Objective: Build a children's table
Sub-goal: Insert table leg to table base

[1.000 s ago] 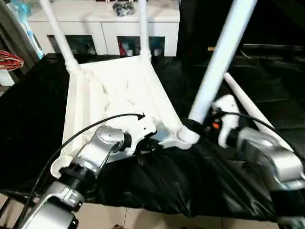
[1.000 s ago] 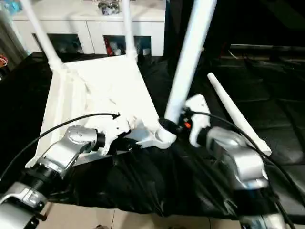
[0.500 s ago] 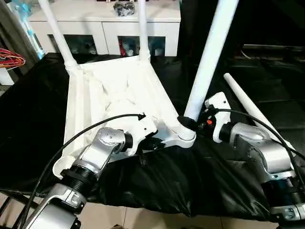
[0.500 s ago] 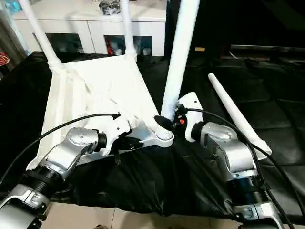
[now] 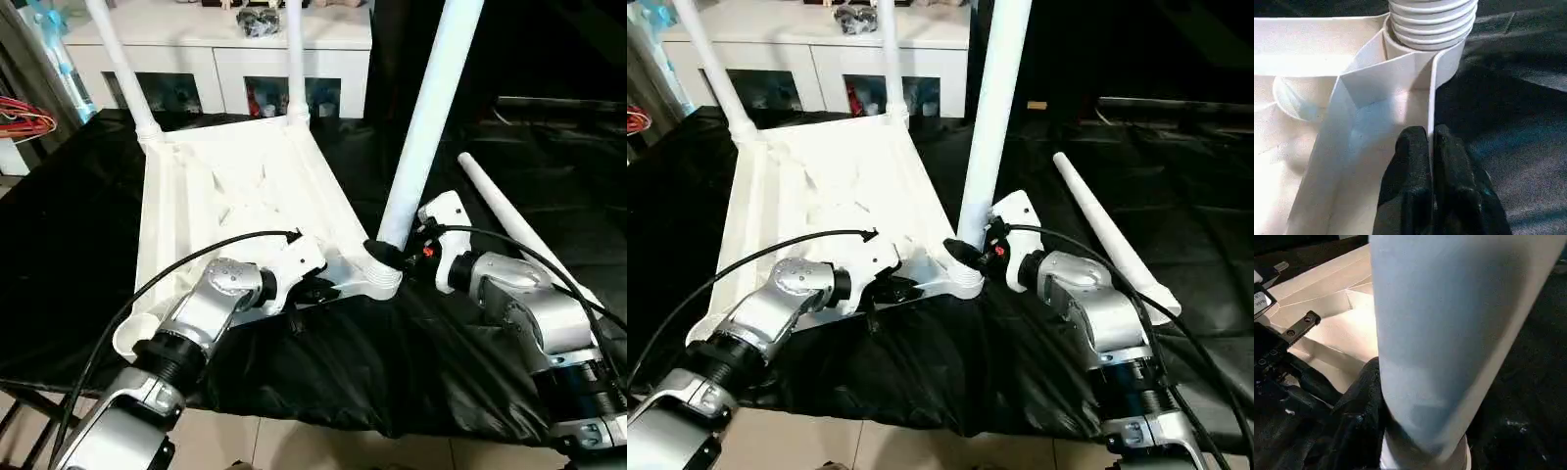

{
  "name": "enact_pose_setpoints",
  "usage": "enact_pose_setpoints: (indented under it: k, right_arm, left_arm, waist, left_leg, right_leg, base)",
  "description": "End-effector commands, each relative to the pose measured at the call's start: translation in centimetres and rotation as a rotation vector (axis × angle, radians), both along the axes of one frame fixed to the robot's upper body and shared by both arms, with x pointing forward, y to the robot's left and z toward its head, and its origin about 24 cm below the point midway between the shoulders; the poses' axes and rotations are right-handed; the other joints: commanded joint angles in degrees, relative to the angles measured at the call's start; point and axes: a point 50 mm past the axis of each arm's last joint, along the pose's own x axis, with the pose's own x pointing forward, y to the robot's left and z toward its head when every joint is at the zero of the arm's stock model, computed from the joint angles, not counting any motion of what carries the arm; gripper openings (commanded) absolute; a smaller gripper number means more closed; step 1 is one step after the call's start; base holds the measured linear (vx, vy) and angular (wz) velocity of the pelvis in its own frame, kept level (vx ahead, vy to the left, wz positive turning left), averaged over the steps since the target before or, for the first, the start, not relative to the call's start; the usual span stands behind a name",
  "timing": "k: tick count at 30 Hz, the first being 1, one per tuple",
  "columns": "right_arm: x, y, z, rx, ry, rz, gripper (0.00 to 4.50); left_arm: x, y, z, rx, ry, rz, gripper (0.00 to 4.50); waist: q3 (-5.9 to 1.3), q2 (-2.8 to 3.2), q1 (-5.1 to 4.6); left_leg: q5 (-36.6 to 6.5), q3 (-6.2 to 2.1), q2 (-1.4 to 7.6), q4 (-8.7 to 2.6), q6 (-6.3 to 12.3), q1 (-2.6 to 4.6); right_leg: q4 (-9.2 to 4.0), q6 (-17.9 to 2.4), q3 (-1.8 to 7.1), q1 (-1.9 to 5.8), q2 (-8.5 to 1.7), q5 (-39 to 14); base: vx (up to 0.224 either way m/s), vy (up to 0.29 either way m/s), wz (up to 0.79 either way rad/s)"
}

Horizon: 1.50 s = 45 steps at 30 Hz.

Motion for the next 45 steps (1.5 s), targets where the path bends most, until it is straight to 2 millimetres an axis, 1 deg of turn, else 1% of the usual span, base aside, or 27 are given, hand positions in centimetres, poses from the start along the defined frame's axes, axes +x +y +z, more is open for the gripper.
enact_pose_setpoints:
  k: [1, 2, 4, 5, 6, 7, 10, 11, 12, 13, 16, 18, 19, 24, 25, 26, 29, 31, 34, 36, 37, 39, 42, 43, 45]
  right_arm:
    - [0.1, -0.1, -0.2, -0.010, 0.014, 0.001, 1.87]
    - [0.2, -0.1, -0.3, -0.011, 0.015, 0.003, 1.87]
    - [0.3, -0.1, -0.3, -0.013, 0.016, 0.004, 1.87]
    - [0.3, -0.1, -0.3, -0.014, 0.017, 0.005, 1.87]
    - [0.4, -0.1, -0.3, -0.014, 0.018, 0.005, 1.87]
    - [0.5, -0.1, -0.4, -0.014, 0.019, 0.004, 1.87]
    - [0.8, 0.0, -0.6, -0.001, 0.036, 0.006, 1.87]
    - [0.9, 0.0, -0.6, 0.001, 0.038, 0.006, 1.87]
    - [0.9, 0.0, -0.7, 0.000, 0.047, 0.013, 1.87]
    - [1.0, 0.0, -0.8, -0.002, 0.054, 0.018, 1.87]
    - [1.0, -0.1, -1.4, -0.012, 0.081, 0.034, 1.87]
    - [1.0, -0.2, -1.5, -0.008, 0.088, 0.031, 1.87]
    - [1.0, -0.3, -1.7, 0.002, 0.096, 0.026, 1.87]
    - [0.8, -1.0, -2.2, 0.083, 0.126, -0.012, 1.87]
    - [0.8, -1.2, -2.3, 0.091, 0.129, -0.019, 1.87]
    - [0.7, -1.5, -2.6, 0.114, 0.132, -0.041, 1.87]
    - [0.5, -1.8, -2.7, 0.150, 0.134, -0.054, 1.87]
    - [0.1, -2.2, -3.1, 0.181, 0.137, -0.065, 1.87]
    - [-0.6, -2.5, -3.9, 0.198, 0.143, -0.074, 1.87]
    - [-1.1, -2.6, -4.5, 0.200, 0.140, -0.080, 1.87]
    - [-1.1, -2.6, -4.5, 0.200, 0.139, -0.080, 1.87]
    - [-1.8, -2.6, -5.2, 0.175, 0.135, -0.086, 1.87]
    - [-2.2, -2.4, -5.6, 0.109, 0.122, -0.078, 1.87]
    - [-2.3, -2.2, -5.5, 0.082, 0.114, -0.070, 1.87]
    - [-2.3, -1.9, -5.4, 0.020, 0.103, -0.049, 1.87]
  left_arm:
    - [0.0, 1.0, -1.0, 0.069, 0.041, 0.029, 0.04]
    - [0.0, 1.0, -1.0, 0.070, 0.045, 0.021, 0.00]
    - [0.0, 1.0, -0.9, 0.069, 0.048, 0.014, 0.00]
    - [0.0, 0.9, -0.9, 0.066, 0.048, 0.003, 0.00]
    - [0.0, 0.9, -0.9, 0.065, 0.049, -0.003, 0.00]
    - [0.0, 0.8, -0.9, 0.061, 0.047, -0.010, 0.00]
    - [-0.1, 0.6, -0.5, 0.033, 0.040, -0.040, 0.00]
    - [-0.1, 0.6, -0.4, 0.029, 0.038, -0.046, 0.00]
    - [-0.2, 0.5, -0.4, 0.025, 0.041, -0.058, 0.00]
    - [-0.3, 0.6, -0.3, 0.022, 0.043, -0.065, 0.00]
    - [-0.4, 0.5, -0.1, -0.002, 0.044, -0.095, 0.00]
    - [-0.5, 0.5, -0.1, -0.006, 0.047, -0.099, 0.00]
    - [-0.5, 0.5, -0.1, -0.007, 0.047, -0.101, 0.00]
    - [-0.4, 0.5, 0.0, -0.016, 0.045, -0.088, 0.00]
    - [-0.4, 0.5, 0.0, -0.017, 0.045, -0.088, 0.00]
    - [-0.3, 0.5, 0.0, -0.019, 0.045, -0.084, 0.00]
    - [-0.3, 0.6, 0.1, -0.019, 0.045, -0.083, 0.00]
    - [-0.2, 0.5, 0.1, -0.019, 0.042, -0.076, 0.00]
    - [-0.1, 0.6, 0.2, -0.019, 0.038, -0.065, 0.00]
    - [0.0, 0.6, 0.2, -0.019, 0.035, -0.056, 0.00]
    - [0.0, 0.6, 0.2, -0.019, 0.035, -0.056, 0.00]
    - [0.1, 0.6, 0.2, -0.017, 0.033, -0.050, 0.00]
    - [0.2, 0.7, 0.2, -0.016, 0.032, -0.046, 0.00]
    - [0.2, 0.7, 0.2, -0.015, 0.031, -0.045, 0.00]
    - [0.2, 0.7, 0.2, -0.013, 0.028, -0.045, 0.00]
  waist:
    - [-3.46, -1.16, 0.21]
    - [-3.48, -1.21, 0.09]
    - [-3.58, -1.19, 0.07]
    - [-3.61, -1.23, 0.07]
    - [-3.61, -1.15, 0.09]
    - [-3.68, -1.24, 0.12]
    - [-3.81, -1.34, 0.12]
    - [-3.82, -1.35, 0.11]
    - [-3.75, -1.51, 0.14]
    - [-3.71, -1.46, 0.14]
    - [-3.67, -1.58, 0.08]
    - [-3.74, -1.58, -0.01]
    - [-3.70, -1.68, -0.02]
    - [-3.68, -1.56, -0.07]
    - [-3.64, -1.65, -0.10]
    - [-3.62, -1.51, -0.07]
    - [-3.68, -1.55, 0.00]
    - [-3.67, -1.42, 0.10]
    - [-3.76, -1.47, 0.31]
    - [-3.71, -1.16, 0.45]
    - [-3.76, -1.29, 0.54]
    - [-3.80, -1.22, 0.64]
    - [-3.71, -1.19, 0.87]
    - [-3.63, -1.13, 0.84]
    - [-3.55, -1.10, 0.80]
  left_leg:
    - [-17.3, -1.41, 1.00, -4.16, 1.07, 0.63]
    - [-17.3, -1.43, 0.99, -4.21, 1.13, 0.50]
    - [-17.2, -1.37, 1.07, -4.18, 1.25, 0.66]
    - [-17.0, -1.37, 1.11, -4.20, 1.31, 0.63]
    - [-16.8, -1.34, 1.16, -4.25, 1.35, 0.64]
    - [-17.0, -1.29, 1.22, -4.25, 1.26, 0.75]
    - [-16.7, -1.33, 1.33, -4.30, 1.15, 0.64]
    - [-16.6, -1.26, 1.32, -4.30, 1.19, 0.59]
    - [-16.6, -1.19, 1.32, -4.27, 1.25, 0.57]
    - [-16.7, -1.22, 1.32, -4.30, 1.29, 0.57]
    - [-17.0, -1.22, 1.31, -4.26, 1.19, 0.61]
    - [-16.8, -1.24, 1.34, -4.26, 1.19, 0.56]
    - [-16.7, -1.20, 1.33, -4.26, 1.29, 0.51]
    - [-17.2, -1.23, 1.40, -4.32, 1.22, 0.66]
    - [-17.5, -1.19, 1.36, -4.31, 1.21, 0.69]
    - [-17.8, -1.18, 1.35, -4.33, 1.15, 0.75]
    - [-17.4, -1.26, 1.40, -4.39, 1.19, 0.64]
    - [-17.5, -1.21, 1.47, -4.42, 1.22, 0.73]
    - [-17.1, -1.15, 1.45, -4.41, 1.38, 0.66]
    - [-17.2, -1.16, 1.46, -4.46, 1.38, 0.67]
    - [-17.0, -1.15, 1.49, -4.47, 1.41, 0.68]
    - [-16.8, -1.16, 1.49, -4.52, 1.49, 0.66]
    - [-17.0, -1.19, 1.50, -4.67, 1.33, 0.71]
    - [-17.5, -1.21, 1.45, -4.68, 1.18, 0.67]
    - [-18.3, -1.25, 1.42, -4.75, 0.95, 0.81]
  right_leg:
    - [-6.13, -4.7, 1.96, 2.08, -3.16, -31.7]
    - [-6.03, -4.9, 1.95, 2.20, -3.16, -31.1]
    - [-5.97, -5.5, 2.07, 2.09, -3.19, -29.9]
    - [-5.87, -5.9, 2.12, 2.12, -3.19, -29.2]
    - [-5.78, -6.5, 2.19, 2.09, -3.19, -28.2]
    - [-5.71, -6.9, 2.23, 2.05, -3.17, -27.4]
    - [-5.24, -8.4, 2.34, 2.25, -3.28, -25.0]
    - [-5.23, -8.6, 2.35, 2.33, -3.23, -24.5]
    - [-5.19, -8.7, 2.45, 2.31, -3.21, -24.1]
    - [-5.14, -8.8, 2.43, 2.37, -3.28, -24.5]
    - [-5.22, -8.6, 2.42, 2.34, -3.32, -25.7]
    - [-5.17, -8.7, 2.43, 2.38, -3.33, -25.4]
    - [-5.19, -8.7, 2.44, 2.41, -3.28, -25.3]
    - [-5.25, -8.9, 2.44, 2.32, -3.30, -25.5]
    - [-5.33, -8.8, 2.43, 2.25, -3.26, -25.9]
    - [-5.44, -8.6, 2.43, 2.18, -3.24, -26.4]
    - [-5.36, -8.7, 2.41, 2.30, -3.32, -26.1]
    - [-5.43, -8.9, 2.48, 2.22, -3.33, -25.6]
    - [-5.30, -9.1, 2.48, 2.33, -3.31, -24.5]
    - [-5.35, -9.2, 2.48, 2.31, -3.34, -24.5]
    - [-5.30, -9.2, 2.50, 2.32, -3.33, -24.2]
    - [-5.22, -9.3, 2.50, 2.36, -3.28, -23.8]
    - [-5.31, -8.8, 2.49, 2.31, -3.23, -24.5]
    - [-5.41, -8.5, 2.46, 2.26, -3.24, -25.4]
    - [-5.63, -7.8, 2.41, 2.17, -3.22, -27.2]
  base:
    - [0.000, 0.000, 0.00]
    - [0.000, 0.000, 0.00]
    - [0.000, 0.000, 0.00]
    - [0.000, 0.000, 0.00]
    - [0.000, 0.000, 0.00]
    - [0.000, 0.000, 0.00]
    - [0.000, 0.000, 0.00]
    - [0.000, 0.000, 0.00]
    - [0.000, 0.000, 0.00]
    - [0.000, 0.000, 0.00]
    - [0.000, 0.000, 0.00]
    - [0.000, 0.000, 0.00]
    - [0.000, 0.000, 0.00]
    - [0.000, 0.000, 0.00]
    - [0.000, 0.000, 0.00]
    - [0.000, 0.000, 0.00]
    - [0.000, 0.000, 0.00]
    - [0.000, 0.000, 0.00]
    - [0.000, 0.000, 0.00]
    - [0.000, 0.000, 0.00]
    - [0.000, 0.000, 0.00]
    - [0.000, 0.000, 0.00]
    - [0.000, 0.000, 0.00]
    - [0.000, 0.000, 0.00]
    - [0.000, 0.000, 0.00]
